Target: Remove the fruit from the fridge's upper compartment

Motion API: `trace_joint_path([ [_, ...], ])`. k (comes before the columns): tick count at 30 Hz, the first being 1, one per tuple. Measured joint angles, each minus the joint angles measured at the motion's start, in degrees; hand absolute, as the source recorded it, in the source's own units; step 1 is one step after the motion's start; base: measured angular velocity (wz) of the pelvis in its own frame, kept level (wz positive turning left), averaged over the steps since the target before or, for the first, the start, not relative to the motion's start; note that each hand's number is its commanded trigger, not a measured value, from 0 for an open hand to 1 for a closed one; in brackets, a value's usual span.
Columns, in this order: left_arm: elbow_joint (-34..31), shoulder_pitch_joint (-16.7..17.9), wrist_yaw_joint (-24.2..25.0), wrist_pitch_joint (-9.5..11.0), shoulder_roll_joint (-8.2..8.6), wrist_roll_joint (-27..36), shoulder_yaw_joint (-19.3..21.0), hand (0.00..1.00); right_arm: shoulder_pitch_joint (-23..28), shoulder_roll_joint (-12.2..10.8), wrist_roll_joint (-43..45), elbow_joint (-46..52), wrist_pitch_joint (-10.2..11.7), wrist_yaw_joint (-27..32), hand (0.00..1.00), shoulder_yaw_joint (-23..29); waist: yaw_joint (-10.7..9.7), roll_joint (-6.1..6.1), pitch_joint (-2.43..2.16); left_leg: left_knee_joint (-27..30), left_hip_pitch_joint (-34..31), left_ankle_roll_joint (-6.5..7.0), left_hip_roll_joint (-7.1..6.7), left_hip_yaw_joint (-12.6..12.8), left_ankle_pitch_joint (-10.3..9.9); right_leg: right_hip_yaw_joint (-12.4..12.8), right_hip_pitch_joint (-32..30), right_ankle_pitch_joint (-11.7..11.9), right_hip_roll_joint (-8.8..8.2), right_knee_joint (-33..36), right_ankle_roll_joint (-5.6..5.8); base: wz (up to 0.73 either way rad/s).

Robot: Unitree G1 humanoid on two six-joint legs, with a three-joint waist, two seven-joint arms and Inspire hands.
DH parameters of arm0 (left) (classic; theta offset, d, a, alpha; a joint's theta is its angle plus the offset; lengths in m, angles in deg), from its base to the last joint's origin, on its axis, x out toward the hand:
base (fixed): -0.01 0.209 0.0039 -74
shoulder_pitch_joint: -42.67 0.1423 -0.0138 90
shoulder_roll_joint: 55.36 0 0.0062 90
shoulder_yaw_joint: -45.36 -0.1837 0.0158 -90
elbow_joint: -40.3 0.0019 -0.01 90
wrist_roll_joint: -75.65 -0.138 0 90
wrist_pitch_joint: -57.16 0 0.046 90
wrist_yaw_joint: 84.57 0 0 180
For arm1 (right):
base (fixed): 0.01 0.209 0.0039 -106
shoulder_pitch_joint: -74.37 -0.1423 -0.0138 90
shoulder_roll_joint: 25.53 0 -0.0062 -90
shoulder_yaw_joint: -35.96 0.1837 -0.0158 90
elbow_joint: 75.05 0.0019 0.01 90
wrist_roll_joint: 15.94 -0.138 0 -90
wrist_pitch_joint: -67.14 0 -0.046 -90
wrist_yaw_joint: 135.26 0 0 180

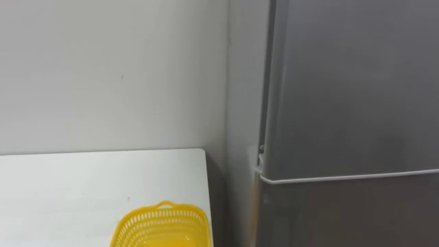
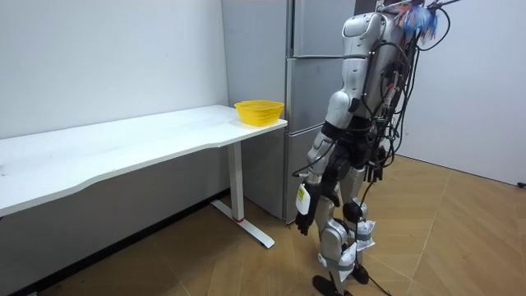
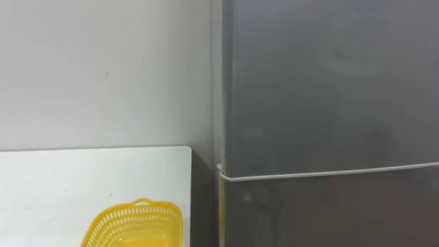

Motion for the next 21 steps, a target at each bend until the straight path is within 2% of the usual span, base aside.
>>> trace_joint_path([
  [7, 0.02, -0.45, -0.18, -0.01, -0.03, 0.09, -0.08, 0.0, 0.3, 0.0, -0.07, -0.07, -0.05, 0.01, 0.0, -0.06, -0.07, 0.08, -0.02, 0.01, -0.01, 0.0, 0.0, 0.14, -0.01, 0.12, 0.0, 0.0, 0.01, 0.04, 0.0, 0.0],
  [10, 0.19, -0.41, -1.47, -0.01, -0.02, 2.08, 0.05, 0.0, 0.46, -0.01, -0.59, -0.32, -0.08, 0.11, 0.0, -0.04, -0.02, 0.18, -0.03, 0.0, 0.03, 0.0, 0.05, 0.31, -0.01, 0.16, 0.03, 0.0, 0.04, 0.05, 0.0, 0.0],
  [16, -0.09, -0.13, -7.15, 0.0, 0.36, 10.73, 3.73, 0.0, 0.52, -0.08, -2.92, -1.38, -0.24, 0.83, 0.0, 1.03, -0.09, 0.41, -0.04, 0.09, -0.02, -0.05, 0.08, -0.02, -0.04, 0.0, -0.07, -0.02, -0.01, 0.14, -0.03, 0.0],
  [19, -1.44, -0.12, -11.8, 0.1, -0.06, 18.13, 7.01, 0.0, 0.25, 0.0, -3.87, -1.4, -0.07, 1.86, 0.0, 2.77, -0.1, 0.52, -0.05, 0.07, -0.02, -0.05, 0.09, -0.01, -0.04, 0.05, -0.16, -0.01, 0.0, 0.21, -0.05, 0.0],
  [21, -2.33, -0.49, -15.83, 2.21, -0.07, 28.02, 10.71, 0.0, 0.13, 0.04, -3.94, -1.4, 0.18, 3.04, 0.0, 3.06, 0.2, 0.61, -0.08, 0.07, 0.08, -0.05, 0.07, 0.05, -0.03, 0.09, -0.15, 0.0, -0.01, 0.25, -0.05, 0.0],
])
